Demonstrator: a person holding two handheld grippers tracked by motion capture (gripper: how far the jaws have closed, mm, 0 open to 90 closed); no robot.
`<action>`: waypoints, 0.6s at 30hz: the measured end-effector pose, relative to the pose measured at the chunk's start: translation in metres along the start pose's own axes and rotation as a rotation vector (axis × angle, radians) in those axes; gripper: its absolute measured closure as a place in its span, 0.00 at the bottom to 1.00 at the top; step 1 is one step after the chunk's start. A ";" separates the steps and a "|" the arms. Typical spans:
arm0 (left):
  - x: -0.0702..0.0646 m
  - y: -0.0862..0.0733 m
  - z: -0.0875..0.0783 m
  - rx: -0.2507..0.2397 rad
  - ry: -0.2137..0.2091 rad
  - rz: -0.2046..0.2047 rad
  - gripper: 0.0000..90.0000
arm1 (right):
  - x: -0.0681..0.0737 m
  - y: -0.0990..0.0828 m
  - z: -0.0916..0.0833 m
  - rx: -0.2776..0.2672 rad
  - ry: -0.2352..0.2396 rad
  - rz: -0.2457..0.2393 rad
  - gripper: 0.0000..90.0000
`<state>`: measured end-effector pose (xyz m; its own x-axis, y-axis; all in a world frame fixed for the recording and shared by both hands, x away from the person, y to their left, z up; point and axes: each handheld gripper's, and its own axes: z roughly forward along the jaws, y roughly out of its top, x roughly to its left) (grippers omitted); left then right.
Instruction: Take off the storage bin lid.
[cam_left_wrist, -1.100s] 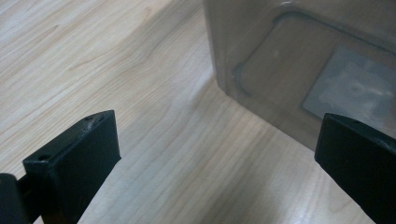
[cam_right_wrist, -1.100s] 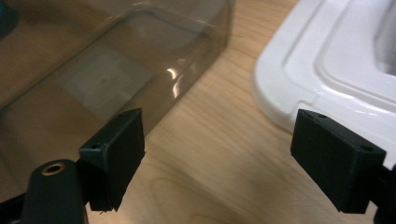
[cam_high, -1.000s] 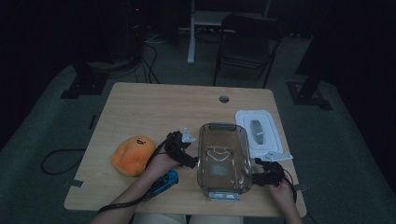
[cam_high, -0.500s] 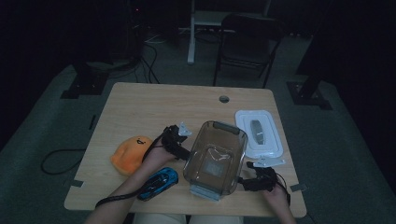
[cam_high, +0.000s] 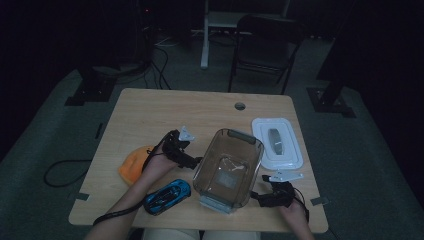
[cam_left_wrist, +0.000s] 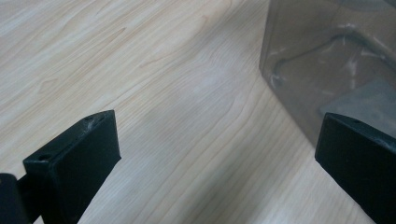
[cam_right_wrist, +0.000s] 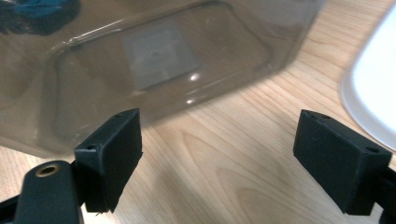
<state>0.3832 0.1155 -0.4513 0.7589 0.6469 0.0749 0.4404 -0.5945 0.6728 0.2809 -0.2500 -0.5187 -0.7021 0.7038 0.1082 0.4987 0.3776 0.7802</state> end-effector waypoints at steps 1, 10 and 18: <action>0.001 -0.002 -0.003 0.002 -0.005 -0.001 0.01 | -0.001 -0.001 -0.001 -0.002 -0.004 0.001 0.17; 0.009 -0.016 -0.029 -0.016 -0.021 -0.037 0.01 | -0.011 -0.011 -0.020 -0.013 -0.058 0.031 0.16; 0.012 -0.027 -0.061 -0.068 0.026 -0.070 0.01 | -0.016 -0.023 -0.027 -0.001 -0.100 0.053 0.16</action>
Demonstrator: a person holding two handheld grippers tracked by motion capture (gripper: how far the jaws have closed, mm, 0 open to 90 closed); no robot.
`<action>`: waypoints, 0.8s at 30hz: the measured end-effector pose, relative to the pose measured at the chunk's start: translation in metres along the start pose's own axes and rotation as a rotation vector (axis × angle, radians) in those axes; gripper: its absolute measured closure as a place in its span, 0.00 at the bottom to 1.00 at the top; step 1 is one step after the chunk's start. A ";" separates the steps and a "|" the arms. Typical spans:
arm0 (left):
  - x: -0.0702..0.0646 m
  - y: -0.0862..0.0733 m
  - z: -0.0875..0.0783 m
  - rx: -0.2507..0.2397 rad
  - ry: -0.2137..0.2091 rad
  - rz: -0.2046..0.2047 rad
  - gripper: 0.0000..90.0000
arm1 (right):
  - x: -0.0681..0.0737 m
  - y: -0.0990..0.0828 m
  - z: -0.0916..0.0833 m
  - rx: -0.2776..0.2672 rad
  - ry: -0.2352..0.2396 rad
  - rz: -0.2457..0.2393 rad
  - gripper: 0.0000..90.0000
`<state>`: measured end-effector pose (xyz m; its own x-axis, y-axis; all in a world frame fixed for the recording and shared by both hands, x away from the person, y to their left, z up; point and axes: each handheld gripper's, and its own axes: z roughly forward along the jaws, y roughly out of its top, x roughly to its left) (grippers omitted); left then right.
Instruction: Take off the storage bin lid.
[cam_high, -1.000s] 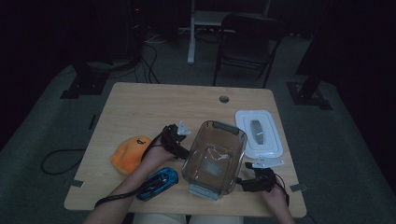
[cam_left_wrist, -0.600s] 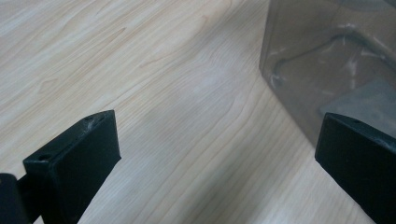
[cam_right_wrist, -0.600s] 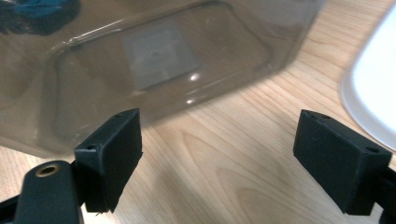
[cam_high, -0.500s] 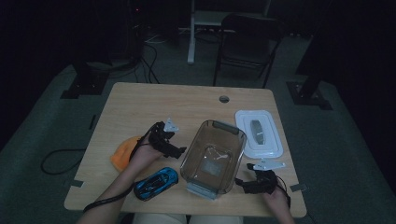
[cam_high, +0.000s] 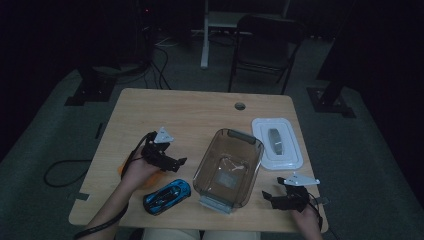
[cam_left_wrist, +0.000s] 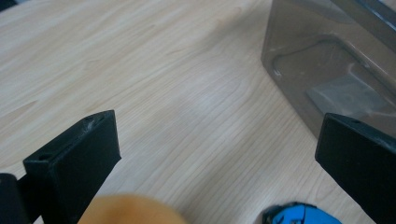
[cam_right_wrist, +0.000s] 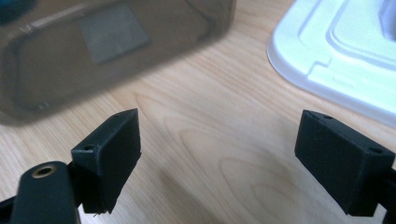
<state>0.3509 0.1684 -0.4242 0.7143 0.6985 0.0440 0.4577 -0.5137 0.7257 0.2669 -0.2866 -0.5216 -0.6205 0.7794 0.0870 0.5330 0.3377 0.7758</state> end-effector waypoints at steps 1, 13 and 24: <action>0.001 -0.001 -0.003 -0.001 0.004 -0.001 0.01 | 0.000 -0.002 0.000 0.006 -0.005 -0.002 0.16; 0.017 -0.030 -0.048 -0.018 0.114 -0.110 0.01 | -0.001 -0.005 0.002 0.052 -0.036 -0.009 0.16; 0.027 -0.068 -0.063 0.038 0.159 -0.183 0.01 | 0.004 -0.004 0.005 0.078 -0.073 -0.044 0.15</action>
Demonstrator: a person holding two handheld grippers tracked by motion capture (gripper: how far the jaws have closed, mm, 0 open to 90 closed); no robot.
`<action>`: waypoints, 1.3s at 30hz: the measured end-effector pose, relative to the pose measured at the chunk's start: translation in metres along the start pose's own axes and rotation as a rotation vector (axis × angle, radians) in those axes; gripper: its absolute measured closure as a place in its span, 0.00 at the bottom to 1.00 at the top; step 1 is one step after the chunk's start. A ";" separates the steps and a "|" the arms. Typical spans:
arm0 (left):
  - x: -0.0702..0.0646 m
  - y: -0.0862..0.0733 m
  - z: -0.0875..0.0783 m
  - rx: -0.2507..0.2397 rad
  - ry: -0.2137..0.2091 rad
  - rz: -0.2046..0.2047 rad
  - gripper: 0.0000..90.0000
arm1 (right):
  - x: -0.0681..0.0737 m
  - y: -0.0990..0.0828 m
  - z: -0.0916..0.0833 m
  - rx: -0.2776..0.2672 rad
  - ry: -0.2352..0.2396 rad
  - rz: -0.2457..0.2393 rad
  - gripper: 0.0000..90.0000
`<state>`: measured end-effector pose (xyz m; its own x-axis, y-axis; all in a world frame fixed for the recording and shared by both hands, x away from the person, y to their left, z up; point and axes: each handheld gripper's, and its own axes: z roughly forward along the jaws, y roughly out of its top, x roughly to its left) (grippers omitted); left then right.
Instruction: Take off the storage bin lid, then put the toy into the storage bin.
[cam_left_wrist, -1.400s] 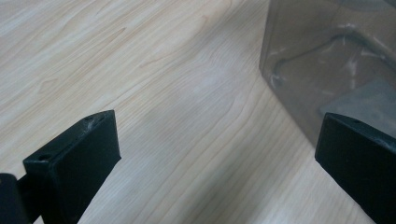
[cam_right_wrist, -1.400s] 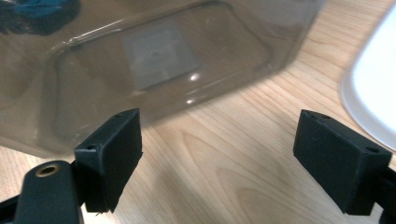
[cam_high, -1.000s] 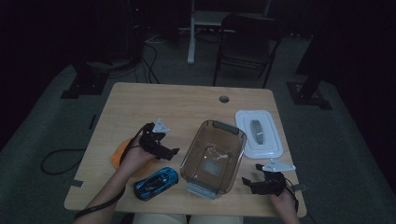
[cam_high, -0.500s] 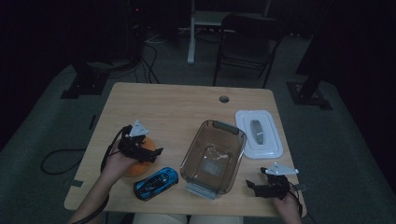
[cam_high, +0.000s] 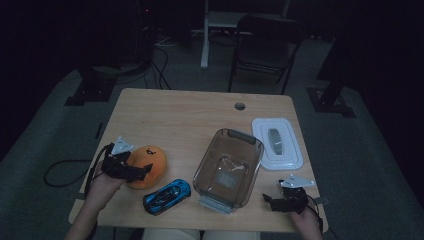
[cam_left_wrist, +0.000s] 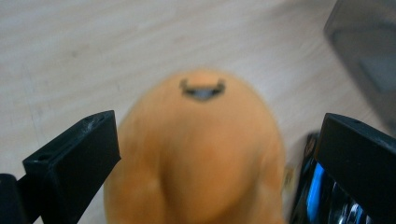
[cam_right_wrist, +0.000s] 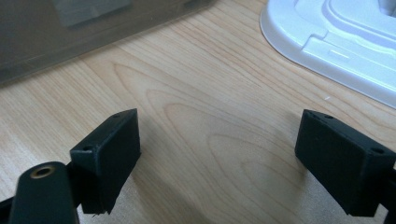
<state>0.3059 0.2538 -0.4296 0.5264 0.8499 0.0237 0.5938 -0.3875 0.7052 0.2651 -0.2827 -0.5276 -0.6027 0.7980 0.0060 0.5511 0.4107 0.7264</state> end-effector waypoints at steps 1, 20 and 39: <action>0.000 -0.004 0.002 0.010 0.003 -0.008 0.01 | 0.000 0.000 0.000 0.000 0.000 0.001 0.15; 0.014 -0.032 0.037 0.065 -0.025 -0.067 0.00 | 0.000 0.000 0.000 0.000 -0.002 0.002 0.15; 0.009 -0.032 0.024 0.024 0.008 -0.014 0.52 | 0.000 0.000 0.000 0.001 -0.003 0.005 0.15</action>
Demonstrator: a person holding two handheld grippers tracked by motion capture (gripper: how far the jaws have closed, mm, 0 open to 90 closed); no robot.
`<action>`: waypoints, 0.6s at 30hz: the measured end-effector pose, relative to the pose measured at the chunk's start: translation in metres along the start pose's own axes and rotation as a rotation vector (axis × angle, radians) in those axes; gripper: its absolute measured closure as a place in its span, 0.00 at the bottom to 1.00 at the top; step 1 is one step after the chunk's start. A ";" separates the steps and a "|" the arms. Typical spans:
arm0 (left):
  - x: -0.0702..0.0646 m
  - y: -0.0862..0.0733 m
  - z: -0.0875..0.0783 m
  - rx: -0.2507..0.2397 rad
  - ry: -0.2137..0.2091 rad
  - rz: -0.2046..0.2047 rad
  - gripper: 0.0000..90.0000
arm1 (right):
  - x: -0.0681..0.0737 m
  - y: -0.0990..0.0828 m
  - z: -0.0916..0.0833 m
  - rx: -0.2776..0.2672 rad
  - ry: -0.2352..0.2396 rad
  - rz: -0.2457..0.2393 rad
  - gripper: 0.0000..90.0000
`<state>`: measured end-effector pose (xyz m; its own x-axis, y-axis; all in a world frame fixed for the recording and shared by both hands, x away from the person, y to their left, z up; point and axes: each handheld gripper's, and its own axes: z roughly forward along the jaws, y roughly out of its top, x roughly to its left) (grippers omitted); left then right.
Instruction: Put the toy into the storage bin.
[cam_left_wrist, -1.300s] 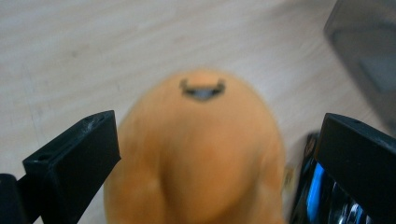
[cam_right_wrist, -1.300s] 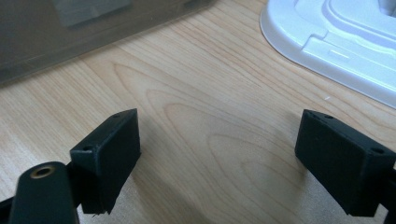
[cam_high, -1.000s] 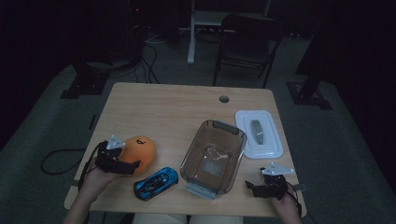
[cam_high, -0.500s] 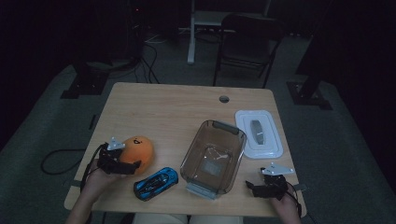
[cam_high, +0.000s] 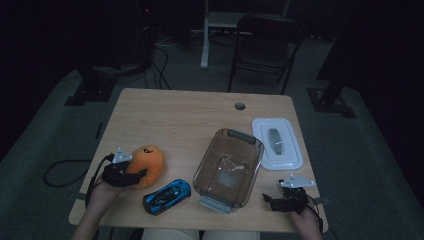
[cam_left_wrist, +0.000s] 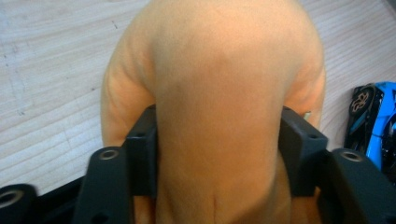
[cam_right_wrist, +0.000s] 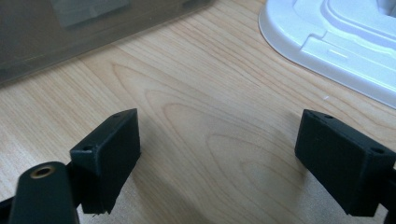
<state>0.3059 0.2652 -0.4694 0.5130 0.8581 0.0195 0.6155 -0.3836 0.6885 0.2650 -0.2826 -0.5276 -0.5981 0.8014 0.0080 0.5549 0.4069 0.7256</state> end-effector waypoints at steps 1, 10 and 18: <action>-0.001 0.001 -0.001 0.002 0.004 0.006 0.55 | 0.000 0.000 0.000 0.000 0.000 0.000 0.15; 0.003 0.012 -0.009 -0.005 -0.012 0.041 0.66 | 0.000 0.000 0.000 -0.001 0.000 -0.001 0.15; 0.006 0.024 -0.021 -0.041 -0.060 0.034 0.66 | 0.000 0.000 0.000 -0.001 0.000 -0.001 0.15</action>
<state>0.3113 0.2682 -0.4373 0.5689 0.8224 0.0007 0.5725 -0.3966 0.7176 0.2651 -0.2827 -0.5276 -0.5987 0.8009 0.0072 0.5539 0.4075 0.7260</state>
